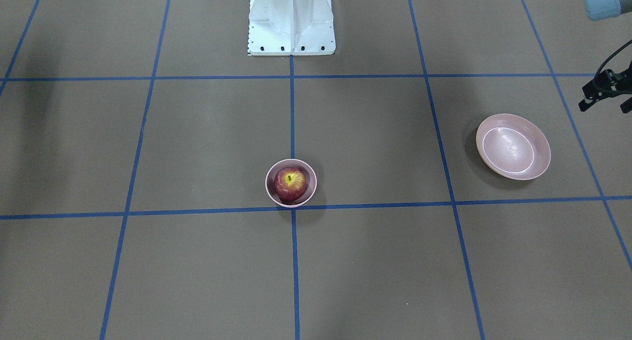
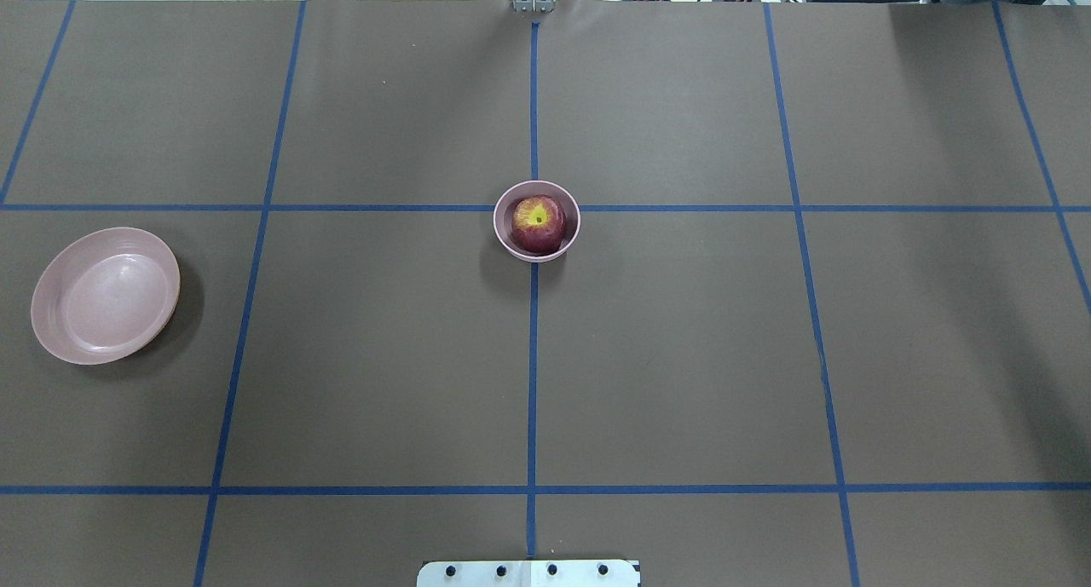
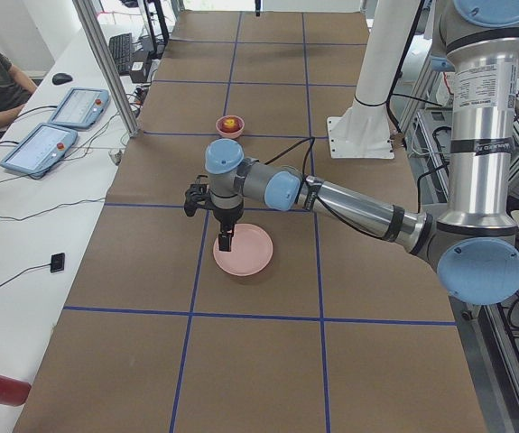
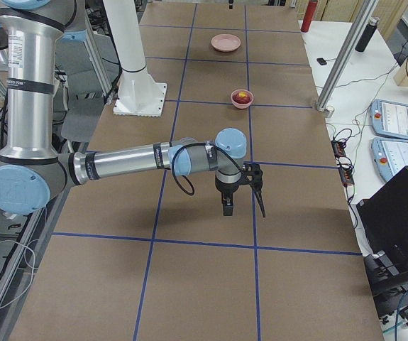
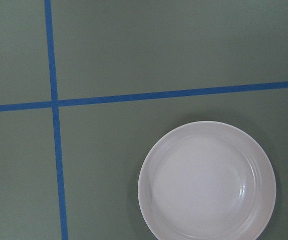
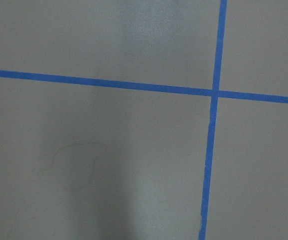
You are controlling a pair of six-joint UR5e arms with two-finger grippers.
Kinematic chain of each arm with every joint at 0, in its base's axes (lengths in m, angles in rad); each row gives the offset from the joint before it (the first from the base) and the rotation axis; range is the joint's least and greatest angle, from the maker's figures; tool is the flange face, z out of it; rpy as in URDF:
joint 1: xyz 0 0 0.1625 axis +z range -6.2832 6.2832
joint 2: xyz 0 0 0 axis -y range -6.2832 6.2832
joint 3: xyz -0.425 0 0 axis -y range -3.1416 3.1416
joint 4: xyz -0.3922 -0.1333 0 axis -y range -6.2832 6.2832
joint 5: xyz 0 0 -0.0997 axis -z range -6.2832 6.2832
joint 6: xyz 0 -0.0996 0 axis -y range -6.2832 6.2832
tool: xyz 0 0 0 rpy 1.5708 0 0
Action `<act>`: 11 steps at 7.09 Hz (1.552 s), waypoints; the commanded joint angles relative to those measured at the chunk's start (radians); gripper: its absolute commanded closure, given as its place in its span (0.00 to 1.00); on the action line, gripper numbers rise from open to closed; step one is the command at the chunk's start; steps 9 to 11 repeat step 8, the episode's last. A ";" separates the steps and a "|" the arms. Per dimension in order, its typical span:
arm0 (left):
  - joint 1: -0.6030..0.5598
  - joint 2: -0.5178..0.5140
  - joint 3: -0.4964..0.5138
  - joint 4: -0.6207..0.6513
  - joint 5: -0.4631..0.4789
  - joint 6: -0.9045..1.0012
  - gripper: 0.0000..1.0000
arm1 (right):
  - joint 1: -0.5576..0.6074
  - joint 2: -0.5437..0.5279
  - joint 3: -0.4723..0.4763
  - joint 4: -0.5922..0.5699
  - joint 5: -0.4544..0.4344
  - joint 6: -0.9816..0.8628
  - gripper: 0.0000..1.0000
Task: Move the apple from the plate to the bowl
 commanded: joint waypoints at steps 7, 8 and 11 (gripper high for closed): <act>0.002 -0.002 0.003 -0.002 -0.004 0.009 0.02 | -0.001 0.008 -0.001 0.000 -0.001 0.003 0.00; 0.002 0.000 0.004 -0.002 -0.003 0.009 0.02 | -0.001 0.008 0.000 0.000 0.000 0.003 0.00; 0.002 0.000 0.004 -0.002 -0.003 0.009 0.02 | -0.001 0.008 0.000 0.000 0.000 0.003 0.00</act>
